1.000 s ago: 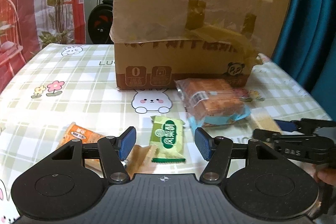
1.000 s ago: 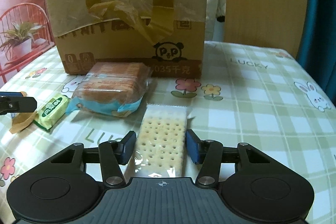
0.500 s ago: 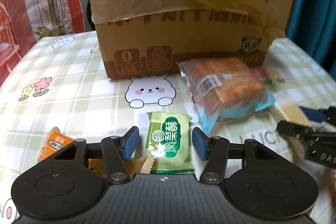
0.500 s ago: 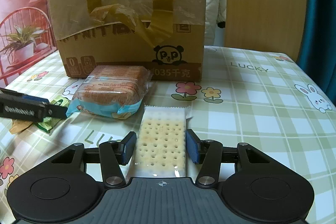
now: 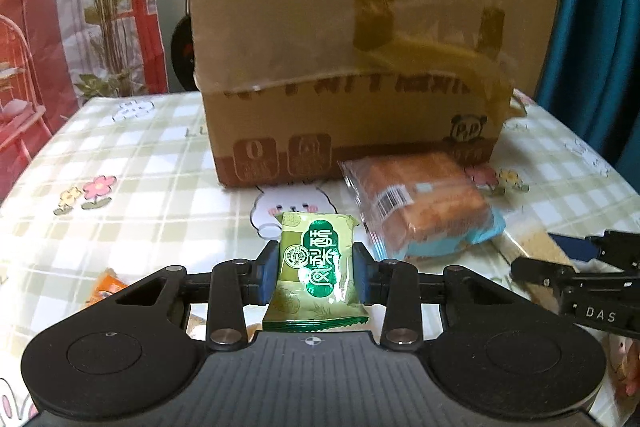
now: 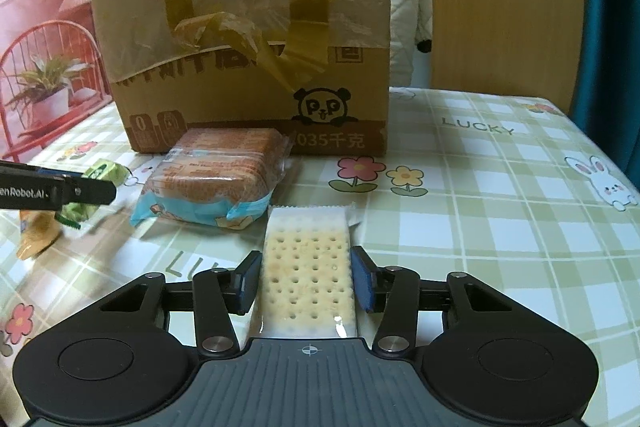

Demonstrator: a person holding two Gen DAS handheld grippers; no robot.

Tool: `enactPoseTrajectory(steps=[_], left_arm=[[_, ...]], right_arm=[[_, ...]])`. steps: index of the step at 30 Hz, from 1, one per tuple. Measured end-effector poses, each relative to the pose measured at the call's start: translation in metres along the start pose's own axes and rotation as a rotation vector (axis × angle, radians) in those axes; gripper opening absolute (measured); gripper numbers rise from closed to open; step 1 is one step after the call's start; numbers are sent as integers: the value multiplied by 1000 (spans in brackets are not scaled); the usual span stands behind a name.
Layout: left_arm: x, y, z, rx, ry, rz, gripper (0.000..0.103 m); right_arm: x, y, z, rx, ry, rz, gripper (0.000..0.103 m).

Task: Organize snacks
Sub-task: 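Carry both snacks over the box and open both tools to drop them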

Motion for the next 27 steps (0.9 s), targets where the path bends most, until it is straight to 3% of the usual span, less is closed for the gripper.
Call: enactPoseTrajectory(steps=[6, 13, 20, 27], left_arm=[[7, -13, 13, -41, -3, 35, 40], [13, -37, 39, -134, 17, 63, 40], [16, -80, 68, -248, 15, 73, 40], [26, -154, 74, -320, 35, 90, 40]], right_arm=[[-9, -2, 6, -5, -4, -69, 43], [-19, -26, 39, -107, -1, -101, 43], [-16, -94, 76, -271, -45, -60, 43], [-11, -187, 81, -380, -110, 22, 43]])
Point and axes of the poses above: each gripper's, at about its wrist camera, not at the fingertips, and z roughly against the way its jaws point, x to its left, y to its underside, the point moved 2 cm from there along -z, roughly the way its jaws point, and after that the axes turned 4 degrees about -y, right-handed, at the moved point
